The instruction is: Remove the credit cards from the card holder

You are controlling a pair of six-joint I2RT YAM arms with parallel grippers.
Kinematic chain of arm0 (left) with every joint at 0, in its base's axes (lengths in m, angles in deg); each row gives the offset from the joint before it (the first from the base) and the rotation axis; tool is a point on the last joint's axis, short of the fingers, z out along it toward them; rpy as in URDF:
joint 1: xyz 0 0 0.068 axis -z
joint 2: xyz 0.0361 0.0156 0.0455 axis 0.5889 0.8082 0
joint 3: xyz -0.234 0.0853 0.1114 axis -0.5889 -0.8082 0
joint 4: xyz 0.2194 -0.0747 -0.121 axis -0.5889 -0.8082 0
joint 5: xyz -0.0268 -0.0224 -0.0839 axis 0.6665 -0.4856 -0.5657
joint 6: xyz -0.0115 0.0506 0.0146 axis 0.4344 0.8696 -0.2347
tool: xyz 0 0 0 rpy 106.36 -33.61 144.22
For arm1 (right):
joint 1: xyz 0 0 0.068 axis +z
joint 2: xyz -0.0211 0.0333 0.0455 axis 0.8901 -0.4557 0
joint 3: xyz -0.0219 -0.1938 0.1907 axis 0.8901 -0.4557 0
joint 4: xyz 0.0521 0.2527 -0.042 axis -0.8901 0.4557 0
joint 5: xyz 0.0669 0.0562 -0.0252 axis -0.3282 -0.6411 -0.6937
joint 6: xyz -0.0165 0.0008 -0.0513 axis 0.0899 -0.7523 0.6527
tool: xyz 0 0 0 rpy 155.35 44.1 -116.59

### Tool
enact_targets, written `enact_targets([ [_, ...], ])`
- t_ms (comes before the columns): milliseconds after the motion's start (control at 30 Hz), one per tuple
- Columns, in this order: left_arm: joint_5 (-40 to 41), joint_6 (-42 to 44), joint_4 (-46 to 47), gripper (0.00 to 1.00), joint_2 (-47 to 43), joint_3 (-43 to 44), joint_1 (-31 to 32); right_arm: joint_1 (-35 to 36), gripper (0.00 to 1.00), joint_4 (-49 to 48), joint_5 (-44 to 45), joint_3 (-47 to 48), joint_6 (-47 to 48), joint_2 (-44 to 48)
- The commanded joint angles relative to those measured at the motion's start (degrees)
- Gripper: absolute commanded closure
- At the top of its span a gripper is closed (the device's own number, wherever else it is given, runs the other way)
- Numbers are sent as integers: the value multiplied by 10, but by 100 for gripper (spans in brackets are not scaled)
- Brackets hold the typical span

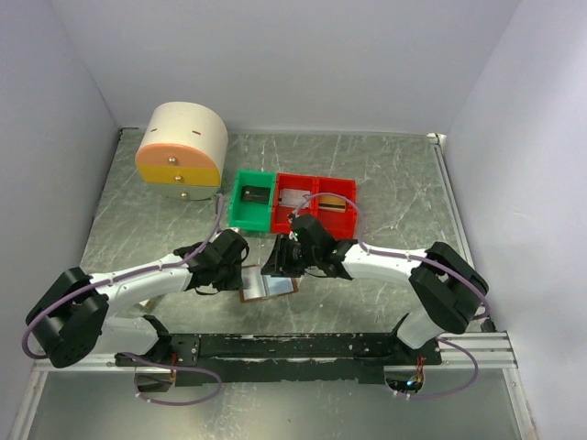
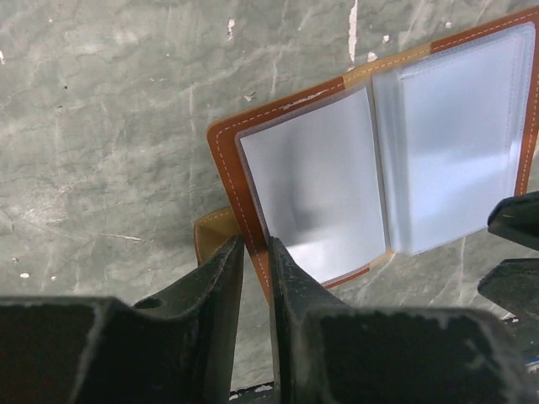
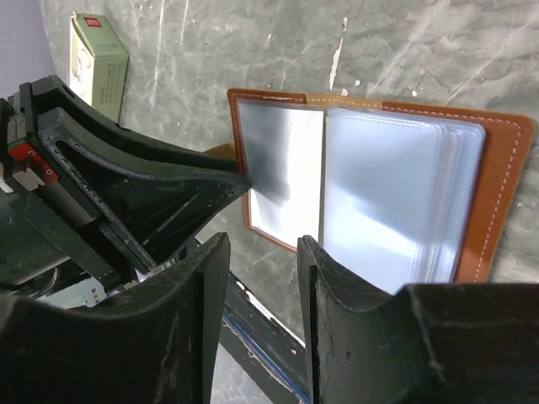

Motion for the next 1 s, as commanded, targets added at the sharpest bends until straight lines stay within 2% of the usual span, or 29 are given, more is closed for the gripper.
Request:
enact_targets([
  [0, -22, 15, 24, 72, 5, -2, -3, 3, 61, 8, 22, 2, -7, -9],
  [133, -15, 18, 15, 74, 7, 0, -3, 3, 57, 122, 116, 31, 14, -12],
  [200, -14, 20, 14, 74, 9, 2, -3, 2, 56, 142, 131, 37, 27, -13],
  [667, -32, 33, 26, 78, 22, 8, -3, 7, 57, 96, 84, 20, 28, -38],
  [967, -36, 33, 30, 80, 25, 9, -3, 19, 61, 137, 106, 55, 46, -12],
])
